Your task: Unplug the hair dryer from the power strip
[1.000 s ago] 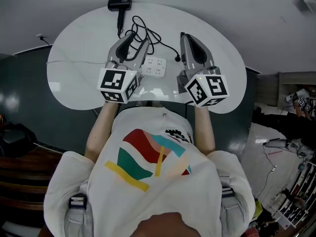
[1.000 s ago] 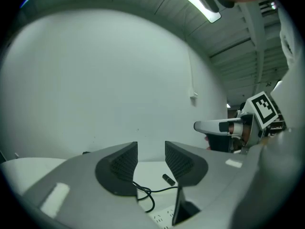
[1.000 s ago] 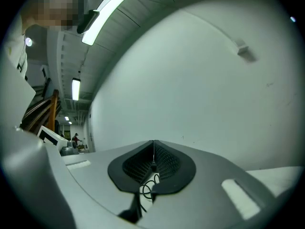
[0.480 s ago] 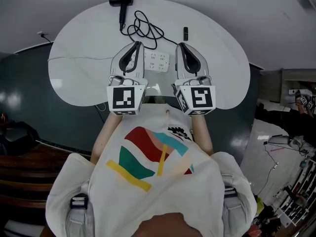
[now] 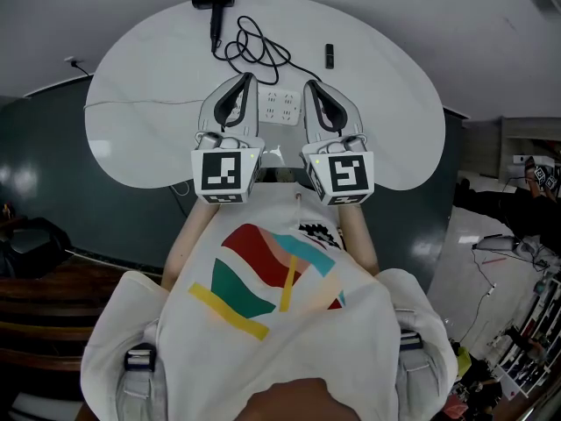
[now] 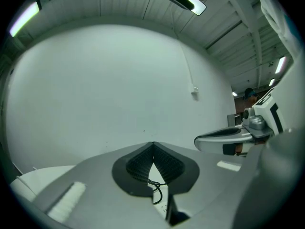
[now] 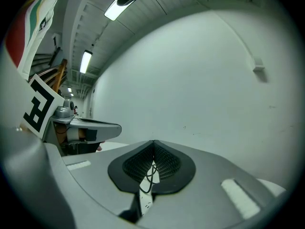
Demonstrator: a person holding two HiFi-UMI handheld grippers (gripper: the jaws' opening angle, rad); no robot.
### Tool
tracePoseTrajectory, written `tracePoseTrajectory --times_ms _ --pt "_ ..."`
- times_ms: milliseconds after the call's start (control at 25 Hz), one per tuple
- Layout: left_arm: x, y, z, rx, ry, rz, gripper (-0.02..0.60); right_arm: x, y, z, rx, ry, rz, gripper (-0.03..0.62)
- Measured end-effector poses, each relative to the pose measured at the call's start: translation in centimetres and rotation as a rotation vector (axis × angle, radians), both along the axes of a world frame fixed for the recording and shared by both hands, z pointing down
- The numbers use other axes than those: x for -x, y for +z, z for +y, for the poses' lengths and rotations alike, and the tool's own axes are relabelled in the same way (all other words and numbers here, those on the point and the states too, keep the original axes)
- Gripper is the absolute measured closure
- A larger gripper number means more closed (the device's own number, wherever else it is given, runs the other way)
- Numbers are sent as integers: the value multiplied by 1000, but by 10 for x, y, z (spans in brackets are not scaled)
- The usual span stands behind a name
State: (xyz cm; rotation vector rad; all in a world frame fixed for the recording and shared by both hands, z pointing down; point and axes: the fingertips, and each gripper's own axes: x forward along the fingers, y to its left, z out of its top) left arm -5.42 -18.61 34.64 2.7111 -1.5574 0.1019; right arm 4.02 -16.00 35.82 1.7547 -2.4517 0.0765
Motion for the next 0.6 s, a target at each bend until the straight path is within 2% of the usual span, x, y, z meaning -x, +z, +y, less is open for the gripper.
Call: tracePoseTrajectory --times_ms 600 --pt "-5 -3 0 8 14 2 581 -13 -1 0 4 35 -1 582"
